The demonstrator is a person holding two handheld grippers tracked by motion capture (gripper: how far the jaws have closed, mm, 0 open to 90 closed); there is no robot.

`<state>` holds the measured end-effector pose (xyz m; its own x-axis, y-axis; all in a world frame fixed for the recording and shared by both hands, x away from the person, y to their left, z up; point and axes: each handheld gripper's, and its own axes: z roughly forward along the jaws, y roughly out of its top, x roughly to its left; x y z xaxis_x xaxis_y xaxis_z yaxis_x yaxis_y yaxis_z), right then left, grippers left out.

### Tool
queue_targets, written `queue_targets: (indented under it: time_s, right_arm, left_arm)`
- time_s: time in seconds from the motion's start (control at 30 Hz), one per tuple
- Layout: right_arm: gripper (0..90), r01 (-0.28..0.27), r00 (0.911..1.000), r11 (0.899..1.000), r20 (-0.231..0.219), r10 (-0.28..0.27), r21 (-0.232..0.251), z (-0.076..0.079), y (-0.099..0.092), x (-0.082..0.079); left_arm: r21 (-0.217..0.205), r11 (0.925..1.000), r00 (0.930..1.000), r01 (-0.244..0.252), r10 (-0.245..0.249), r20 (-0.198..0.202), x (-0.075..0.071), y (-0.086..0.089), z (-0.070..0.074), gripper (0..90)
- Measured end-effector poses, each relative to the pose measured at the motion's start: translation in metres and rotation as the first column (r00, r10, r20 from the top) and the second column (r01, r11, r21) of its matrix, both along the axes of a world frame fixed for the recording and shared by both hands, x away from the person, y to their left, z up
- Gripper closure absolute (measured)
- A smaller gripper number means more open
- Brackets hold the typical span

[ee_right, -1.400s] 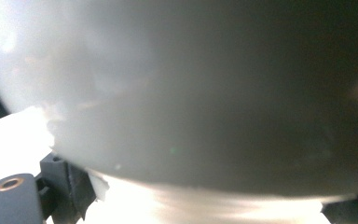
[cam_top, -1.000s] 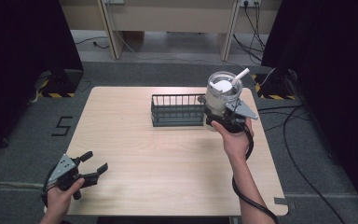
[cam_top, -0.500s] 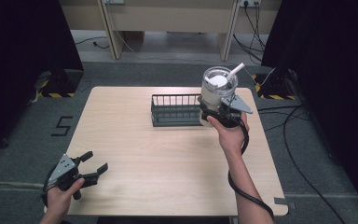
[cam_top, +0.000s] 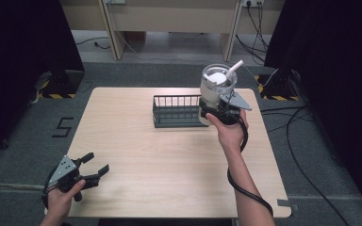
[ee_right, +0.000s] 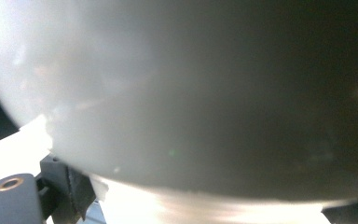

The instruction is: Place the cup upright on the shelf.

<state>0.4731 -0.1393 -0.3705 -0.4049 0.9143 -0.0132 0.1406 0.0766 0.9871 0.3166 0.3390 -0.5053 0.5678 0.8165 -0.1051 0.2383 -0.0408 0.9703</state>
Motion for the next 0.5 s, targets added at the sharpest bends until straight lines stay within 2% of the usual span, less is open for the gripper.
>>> queue_targets:
  time_s: [0.5]
  right_arm:
    - [11.4, -0.018, 0.9998, 1.0, 0.0, 0.018, 0.005, 0.003, 0.018, 0.015]
  left_arm:
    - [0.001, 1.0, 1.0, -0.001, 0.001, 0.001, 0.0, 0.0, 0.0, 14.1]
